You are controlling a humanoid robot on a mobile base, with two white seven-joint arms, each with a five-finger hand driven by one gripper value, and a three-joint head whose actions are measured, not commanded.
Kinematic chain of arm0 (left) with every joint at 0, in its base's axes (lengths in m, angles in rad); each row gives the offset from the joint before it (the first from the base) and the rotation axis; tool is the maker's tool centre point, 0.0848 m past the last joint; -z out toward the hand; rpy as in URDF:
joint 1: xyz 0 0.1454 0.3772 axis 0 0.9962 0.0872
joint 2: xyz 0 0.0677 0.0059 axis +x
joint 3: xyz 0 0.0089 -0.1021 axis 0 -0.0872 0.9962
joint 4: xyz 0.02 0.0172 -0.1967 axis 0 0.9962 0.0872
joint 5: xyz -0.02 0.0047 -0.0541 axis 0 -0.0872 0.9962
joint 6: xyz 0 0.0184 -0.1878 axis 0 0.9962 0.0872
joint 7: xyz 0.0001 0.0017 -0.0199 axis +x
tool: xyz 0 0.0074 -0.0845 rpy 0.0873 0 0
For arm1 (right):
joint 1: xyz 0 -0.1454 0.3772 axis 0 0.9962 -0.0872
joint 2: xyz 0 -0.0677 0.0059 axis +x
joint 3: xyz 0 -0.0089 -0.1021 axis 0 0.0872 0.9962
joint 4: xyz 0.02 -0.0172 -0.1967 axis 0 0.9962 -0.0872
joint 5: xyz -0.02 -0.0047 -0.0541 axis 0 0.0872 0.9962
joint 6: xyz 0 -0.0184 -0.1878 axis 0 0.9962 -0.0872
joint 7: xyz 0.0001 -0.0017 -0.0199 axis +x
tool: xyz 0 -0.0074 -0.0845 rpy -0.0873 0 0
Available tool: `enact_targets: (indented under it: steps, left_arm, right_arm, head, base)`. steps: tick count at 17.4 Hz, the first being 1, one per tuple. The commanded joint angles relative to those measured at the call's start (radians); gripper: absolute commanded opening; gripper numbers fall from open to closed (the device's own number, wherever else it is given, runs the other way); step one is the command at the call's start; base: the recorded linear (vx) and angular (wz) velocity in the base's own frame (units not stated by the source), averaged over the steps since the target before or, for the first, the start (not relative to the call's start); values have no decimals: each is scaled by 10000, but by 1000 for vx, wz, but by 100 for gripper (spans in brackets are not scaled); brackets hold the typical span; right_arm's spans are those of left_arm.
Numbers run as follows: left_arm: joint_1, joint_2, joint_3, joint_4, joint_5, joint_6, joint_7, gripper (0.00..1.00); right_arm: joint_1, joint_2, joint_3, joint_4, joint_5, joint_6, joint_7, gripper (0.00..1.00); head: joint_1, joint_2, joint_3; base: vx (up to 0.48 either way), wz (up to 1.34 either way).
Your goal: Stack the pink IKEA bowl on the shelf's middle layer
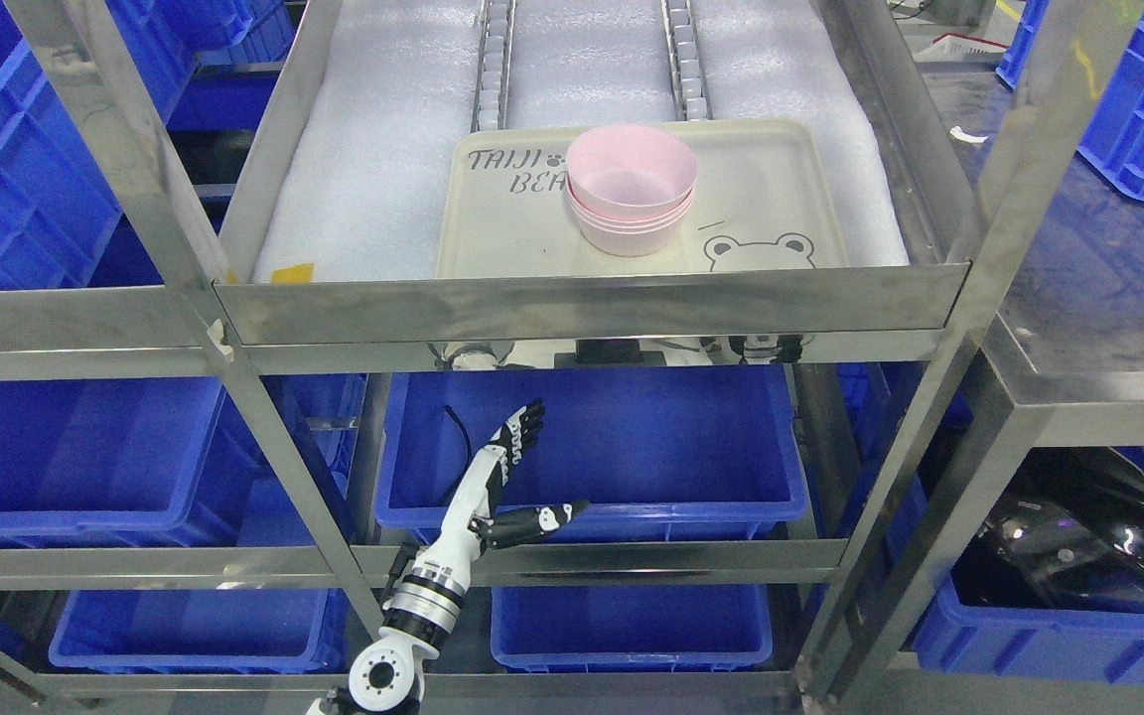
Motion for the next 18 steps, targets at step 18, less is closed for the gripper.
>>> enact_targets:
  steps: [18]
  left_arm:
    - [17, 175, 394, -565, 388, -145, -79, 100]
  right_arm:
    - [215, -175, 0, -175, 0, 4, 6, 100]
  head:
    - [0, 0, 0]
  base:
    - [0, 2]
